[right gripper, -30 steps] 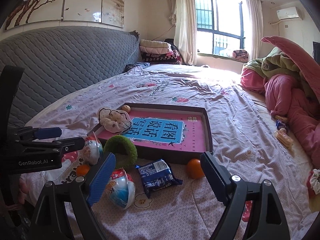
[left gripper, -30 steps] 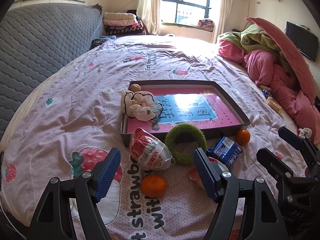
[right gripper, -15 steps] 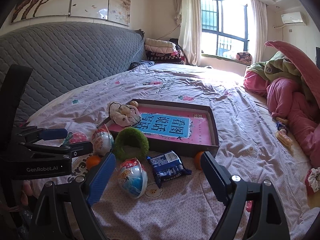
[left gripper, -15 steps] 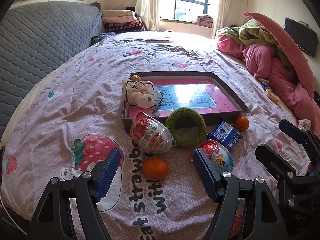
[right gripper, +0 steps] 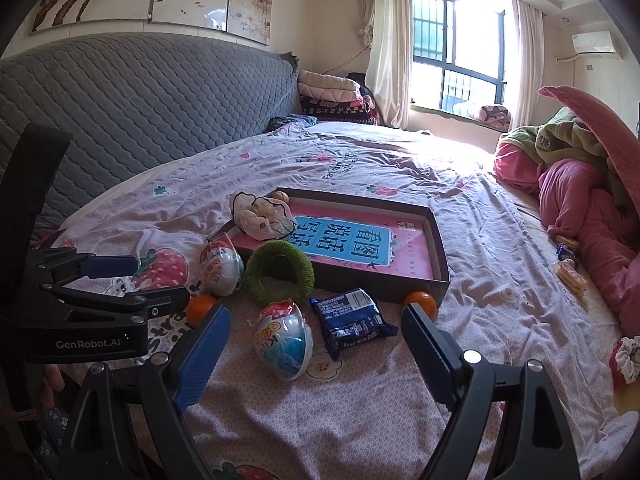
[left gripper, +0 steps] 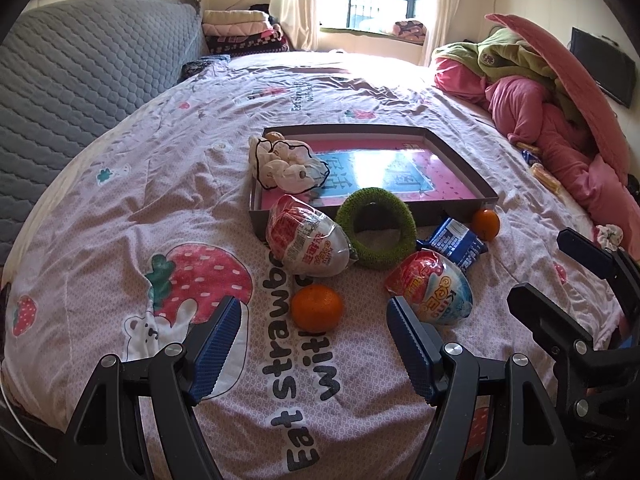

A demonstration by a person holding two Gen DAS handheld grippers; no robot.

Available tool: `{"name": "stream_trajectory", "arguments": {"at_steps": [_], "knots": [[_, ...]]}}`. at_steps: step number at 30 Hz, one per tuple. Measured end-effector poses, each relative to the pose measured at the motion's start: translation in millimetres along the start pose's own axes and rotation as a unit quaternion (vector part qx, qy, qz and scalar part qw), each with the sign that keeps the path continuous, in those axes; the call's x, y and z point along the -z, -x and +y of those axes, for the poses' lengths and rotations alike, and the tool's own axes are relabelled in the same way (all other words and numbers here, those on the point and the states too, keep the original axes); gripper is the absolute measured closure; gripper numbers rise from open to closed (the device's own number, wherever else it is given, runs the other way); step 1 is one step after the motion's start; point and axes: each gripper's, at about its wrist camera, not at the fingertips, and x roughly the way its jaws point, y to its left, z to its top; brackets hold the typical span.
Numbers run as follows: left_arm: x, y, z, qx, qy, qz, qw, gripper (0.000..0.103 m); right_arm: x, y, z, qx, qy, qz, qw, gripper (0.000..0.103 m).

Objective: Organize objects
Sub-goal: 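Withdraw both tools from the tray back toward the remaining items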

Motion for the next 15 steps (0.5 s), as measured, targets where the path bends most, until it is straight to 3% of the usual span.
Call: {"name": "stream_trajectory", "arguments": {"at_steps": [15], "knots": [[10.0,-10.0,0.1,-0.01,-0.005,0.029,0.9995,0.027,9.1,-2.7,5.1,0.003,0.004,0.023,1.0,0.017]]}}
